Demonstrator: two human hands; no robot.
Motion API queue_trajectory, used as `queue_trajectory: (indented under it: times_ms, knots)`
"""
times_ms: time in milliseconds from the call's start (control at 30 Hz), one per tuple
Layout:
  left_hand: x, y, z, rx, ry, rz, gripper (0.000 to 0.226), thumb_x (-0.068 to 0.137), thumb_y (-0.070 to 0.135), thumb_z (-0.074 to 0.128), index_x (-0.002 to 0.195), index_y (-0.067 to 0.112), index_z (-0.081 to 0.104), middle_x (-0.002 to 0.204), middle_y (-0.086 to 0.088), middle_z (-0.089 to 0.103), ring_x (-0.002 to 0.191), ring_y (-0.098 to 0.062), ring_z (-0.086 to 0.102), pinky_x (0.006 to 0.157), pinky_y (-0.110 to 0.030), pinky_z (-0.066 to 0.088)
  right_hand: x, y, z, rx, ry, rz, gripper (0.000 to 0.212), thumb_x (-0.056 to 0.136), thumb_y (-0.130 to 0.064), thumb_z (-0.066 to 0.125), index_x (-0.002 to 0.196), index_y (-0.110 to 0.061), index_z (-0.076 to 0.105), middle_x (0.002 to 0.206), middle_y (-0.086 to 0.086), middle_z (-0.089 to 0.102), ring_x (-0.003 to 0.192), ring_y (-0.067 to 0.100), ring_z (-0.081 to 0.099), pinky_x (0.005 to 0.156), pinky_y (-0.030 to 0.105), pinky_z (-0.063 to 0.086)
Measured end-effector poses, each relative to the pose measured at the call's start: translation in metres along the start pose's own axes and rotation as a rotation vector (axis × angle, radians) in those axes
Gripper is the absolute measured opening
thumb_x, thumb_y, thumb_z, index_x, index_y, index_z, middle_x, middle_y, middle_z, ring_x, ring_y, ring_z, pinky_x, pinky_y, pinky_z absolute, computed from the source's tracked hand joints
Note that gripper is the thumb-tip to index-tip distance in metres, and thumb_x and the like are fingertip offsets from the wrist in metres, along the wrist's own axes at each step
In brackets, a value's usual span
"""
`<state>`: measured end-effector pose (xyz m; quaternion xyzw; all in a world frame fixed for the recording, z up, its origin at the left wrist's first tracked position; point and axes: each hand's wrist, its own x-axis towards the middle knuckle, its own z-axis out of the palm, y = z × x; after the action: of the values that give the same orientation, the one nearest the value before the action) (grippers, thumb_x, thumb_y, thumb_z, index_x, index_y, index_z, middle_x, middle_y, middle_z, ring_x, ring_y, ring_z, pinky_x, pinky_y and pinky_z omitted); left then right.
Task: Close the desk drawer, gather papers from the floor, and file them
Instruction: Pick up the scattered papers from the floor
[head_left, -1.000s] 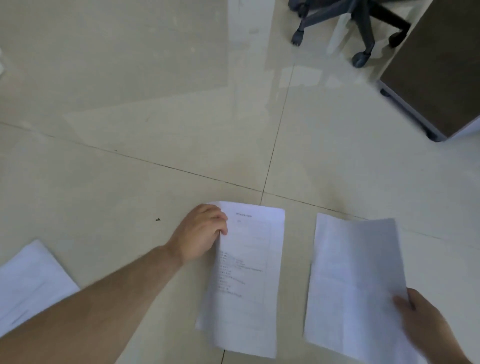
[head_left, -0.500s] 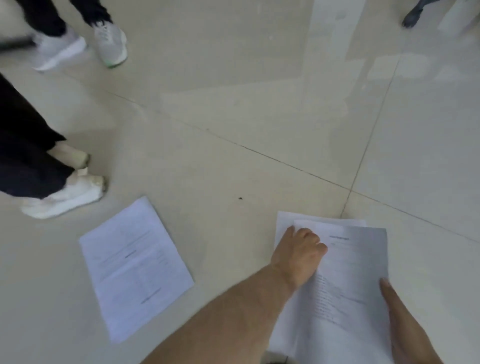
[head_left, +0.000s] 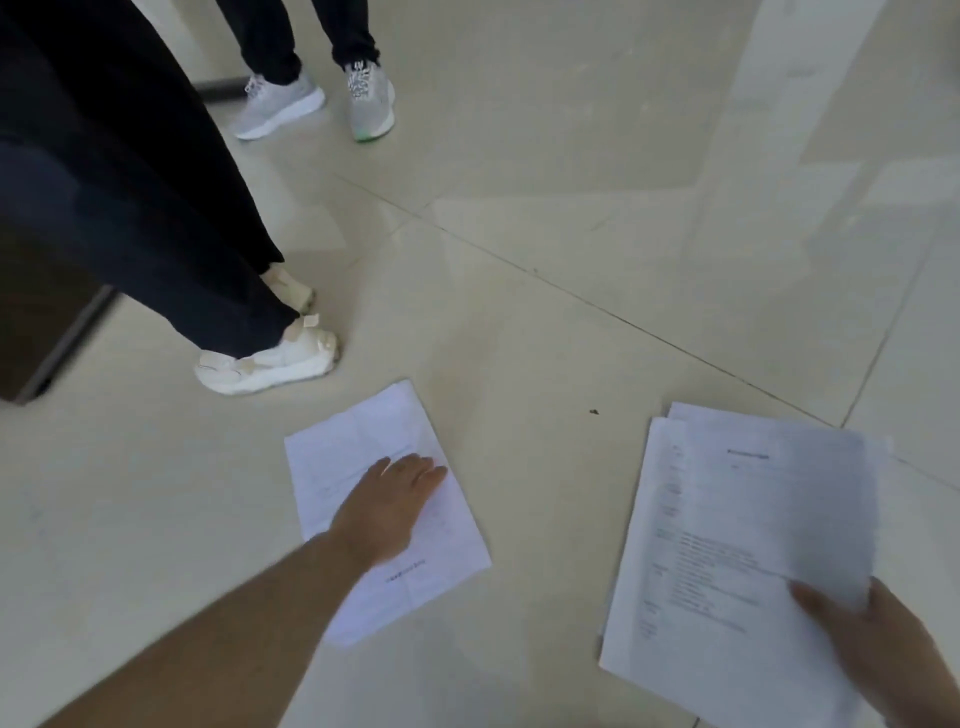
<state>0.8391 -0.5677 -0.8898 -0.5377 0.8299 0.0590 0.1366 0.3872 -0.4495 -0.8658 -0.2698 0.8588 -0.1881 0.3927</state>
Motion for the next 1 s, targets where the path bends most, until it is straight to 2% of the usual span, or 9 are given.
queue_trajectory:
  times_ms: [67,133,267,467,533,633,767,867,1000]
  knots:
    - [0.011,-0.008,-0.011,0.183,-0.160,0.118,0.074,0.091,0.005,0.050,0.154,0.017,0.015,0.162,-0.007,0.019,0.149,-0.025,0.014,0.120,-0.044,0.008,0.000,-0.002,0.002,0.079,0.021,-0.039,0.043,0.087,-0.023,0.076,0.122,-0.002,0.065,0.110,0.024,0.070,0.091,0.030,0.061,0.083,0.043,0.048]
    - [0.026,-0.006,-0.024,0.295,-0.201,0.186,0.072,0.093,0.009,0.047,0.155,0.018,0.011,0.161,-0.007,0.018,0.148,-0.025,0.012,0.120,-0.042,0.002,-0.002,0.000,0.004,0.142,0.037,-0.054,0.032,0.090,-0.024,0.073,0.117,-0.009,0.067,0.102,0.017,0.069,0.090,0.028,0.063,0.080,0.042,0.049]
    - [0.048,-0.015,-0.037,0.399,-0.170,0.278,0.065,0.088,0.011,0.052,0.147,0.023,0.028,0.147,-0.003,0.037,0.136,-0.025,0.032,0.117,-0.038,0.013,-0.008,0.000,0.006,0.212,0.005,-0.066,0.020,0.093,-0.026,0.068,0.110,-0.014,0.070,0.102,0.008,0.076,0.086,0.023,0.070,0.080,0.043,0.055]
    - [0.073,-0.027,-0.046,0.534,-0.160,0.407,0.044,0.061,0.031,0.066,0.103,0.021,0.063,0.103,0.000,0.061,0.101,-0.026,0.056,0.099,-0.042,0.032,-0.013,0.002,-0.001,0.328,-0.041,-0.047,0.025,0.094,-0.029,0.066,0.113,-0.014,0.073,0.099,-0.002,0.080,0.088,0.021,0.076,0.079,0.040,0.060]
    - [0.070,-0.019,-0.056,0.557,-0.269,0.384,0.041,0.076,0.035,0.059,0.115,0.025,0.058,0.112,0.004,0.062,0.110,-0.022,0.055,0.106,-0.041,0.026,-0.019,0.001,-0.008,0.375,-0.039,-0.061,0.021,0.095,-0.028,0.065,0.110,-0.016,0.074,0.096,-0.006,0.081,0.082,0.014,0.078,0.067,0.030,0.060]
    - [0.061,0.004,-0.086,0.312,-0.444,0.297,0.037,0.094,0.037,0.046,0.131,0.034,0.047,0.125,0.011,0.060,0.117,-0.013,0.053,0.100,-0.027,0.035,-0.029,-0.001,-0.021,0.445,-0.034,-0.088,0.015,0.097,-0.026,0.064,0.104,-0.018,0.074,0.089,-0.013,0.081,0.073,0.002,0.076,0.053,0.016,0.055]
    - [0.053,0.052,-0.182,-0.132,-0.403,0.312,0.014,0.091,0.040,0.059,0.102,0.045,0.067,0.080,0.037,0.063,0.082,0.012,0.058,0.069,-0.008,0.037,-0.048,-0.005,-0.057,0.511,0.060,-0.098,0.019,0.098,-0.029,0.061,0.107,-0.018,0.073,0.095,-0.009,0.078,0.079,0.005,0.074,0.061,0.022,0.053]
    - [0.042,0.096,-0.285,-0.431,-0.402,0.304,0.019,0.084,0.032,0.073,0.071,0.047,0.071,0.071,0.032,0.069,0.070,0.010,0.065,0.060,-0.010,0.045,-0.074,-0.010,-0.106,0.522,0.173,-0.103,0.017,0.100,-0.028,0.057,0.107,-0.020,0.071,0.096,-0.011,0.074,0.086,0.006,0.069,0.066,0.026,0.050]
    - [0.030,0.177,-0.423,-0.805,-0.439,0.368,0.011,0.074,0.027,0.077,0.085,0.030,0.080,0.090,0.010,0.079,0.084,-0.009,0.075,0.073,-0.023,0.057,-0.129,-0.034,-0.200,0.548,0.246,-0.078,0.018,0.101,-0.027,0.054,0.092,-0.027,0.070,0.092,-0.015,0.073,0.086,0.003,0.067,0.067,0.026,0.050]
